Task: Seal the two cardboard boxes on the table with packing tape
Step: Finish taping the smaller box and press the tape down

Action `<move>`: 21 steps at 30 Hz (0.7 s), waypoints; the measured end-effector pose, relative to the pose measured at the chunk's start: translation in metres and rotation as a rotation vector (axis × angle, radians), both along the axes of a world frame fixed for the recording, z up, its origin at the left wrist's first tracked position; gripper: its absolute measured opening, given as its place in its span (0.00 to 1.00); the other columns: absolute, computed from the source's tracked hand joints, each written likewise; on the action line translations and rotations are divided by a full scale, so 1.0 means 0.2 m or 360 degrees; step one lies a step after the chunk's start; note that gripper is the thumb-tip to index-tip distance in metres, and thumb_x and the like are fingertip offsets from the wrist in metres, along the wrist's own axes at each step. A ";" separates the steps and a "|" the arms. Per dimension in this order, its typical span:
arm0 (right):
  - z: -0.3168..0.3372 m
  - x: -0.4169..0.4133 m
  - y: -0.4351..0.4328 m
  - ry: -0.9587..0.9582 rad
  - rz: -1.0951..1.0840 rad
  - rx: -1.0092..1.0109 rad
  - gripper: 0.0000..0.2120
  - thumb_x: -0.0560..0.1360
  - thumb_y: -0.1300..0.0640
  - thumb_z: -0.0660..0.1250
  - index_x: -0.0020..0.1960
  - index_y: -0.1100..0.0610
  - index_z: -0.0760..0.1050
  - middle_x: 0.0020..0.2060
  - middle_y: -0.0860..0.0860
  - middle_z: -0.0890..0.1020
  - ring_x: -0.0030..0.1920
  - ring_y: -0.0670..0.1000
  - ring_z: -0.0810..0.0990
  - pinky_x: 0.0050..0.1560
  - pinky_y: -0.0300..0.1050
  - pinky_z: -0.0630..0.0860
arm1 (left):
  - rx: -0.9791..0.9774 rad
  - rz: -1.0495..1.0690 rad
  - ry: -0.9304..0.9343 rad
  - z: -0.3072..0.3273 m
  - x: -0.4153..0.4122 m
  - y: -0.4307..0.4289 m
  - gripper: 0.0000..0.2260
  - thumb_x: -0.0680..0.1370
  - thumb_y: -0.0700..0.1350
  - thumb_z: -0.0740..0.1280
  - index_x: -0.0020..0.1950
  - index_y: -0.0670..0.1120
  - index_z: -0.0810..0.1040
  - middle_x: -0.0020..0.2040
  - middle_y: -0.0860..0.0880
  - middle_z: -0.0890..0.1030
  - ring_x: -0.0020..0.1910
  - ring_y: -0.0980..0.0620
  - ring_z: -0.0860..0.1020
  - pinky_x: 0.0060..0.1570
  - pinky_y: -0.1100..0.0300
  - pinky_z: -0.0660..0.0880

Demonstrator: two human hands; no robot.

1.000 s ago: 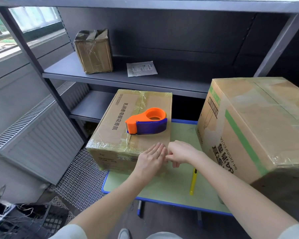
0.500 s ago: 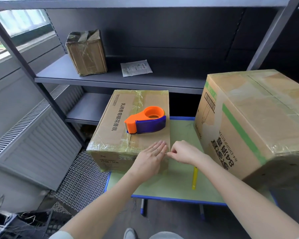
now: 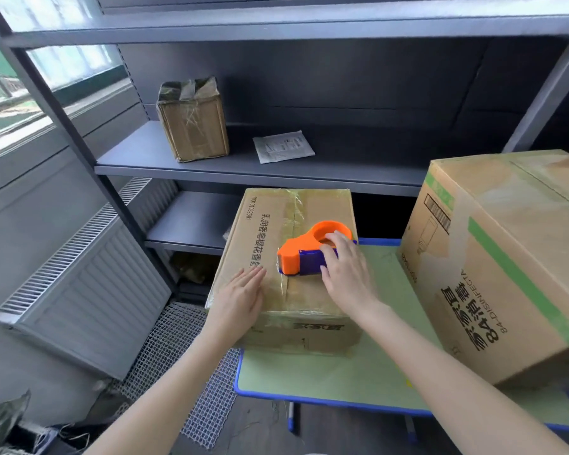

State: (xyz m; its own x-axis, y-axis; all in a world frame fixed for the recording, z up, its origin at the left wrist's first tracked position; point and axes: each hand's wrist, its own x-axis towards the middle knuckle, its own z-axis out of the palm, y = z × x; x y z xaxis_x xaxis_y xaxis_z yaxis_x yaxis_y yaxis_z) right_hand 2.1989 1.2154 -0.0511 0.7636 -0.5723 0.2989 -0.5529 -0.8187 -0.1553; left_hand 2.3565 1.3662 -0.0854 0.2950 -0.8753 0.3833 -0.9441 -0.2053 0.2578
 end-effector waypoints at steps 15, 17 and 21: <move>-0.01 0.17 -0.09 0.0364 -0.0303 0.0163 0.15 0.73 0.47 0.68 0.51 0.57 0.70 0.51 0.53 0.79 0.53 0.55 0.77 0.51 0.46 0.68 | 0.0569 0.0153 0.0014 -0.12 0.20 0.00 0.25 0.81 0.56 0.50 0.77 0.49 0.55 0.78 0.50 0.52 0.76 0.51 0.46 0.73 0.48 0.44; -0.02 0.14 -0.07 0.0277 -0.0337 0.0170 0.16 0.73 0.46 0.68 0.48 0.56 0.68 0.49 0.52 0.80 0.50 0.54 0.77 0.49 0.45 0.68 | 0.0562 0.0159 -0.0001 -0.12 0.20 0.00 0.25 0.81 0.56 0.49 0.77 0.48 0.54 0.78 0.49 0.52 0.76 0.51 0.46 0.73 0.48 0.44; -0.04 0.12 -0.01 0.0142 -0.0402 0.0190 0.17 0.73 0.45 0.68 0.53 0.57 0.70 0.51 0.52 0.78 0.50 0.54 0.76 0.50 0.45 0.69 | 0.0564 0.0146 0.0004 -0.11 0.19 0.00 0.25 0.81 0.55 0.50 0.77 0.47 0.55 0.77 0.49 0.53 0.76 0.51 0.47 0.73 0.46 0.46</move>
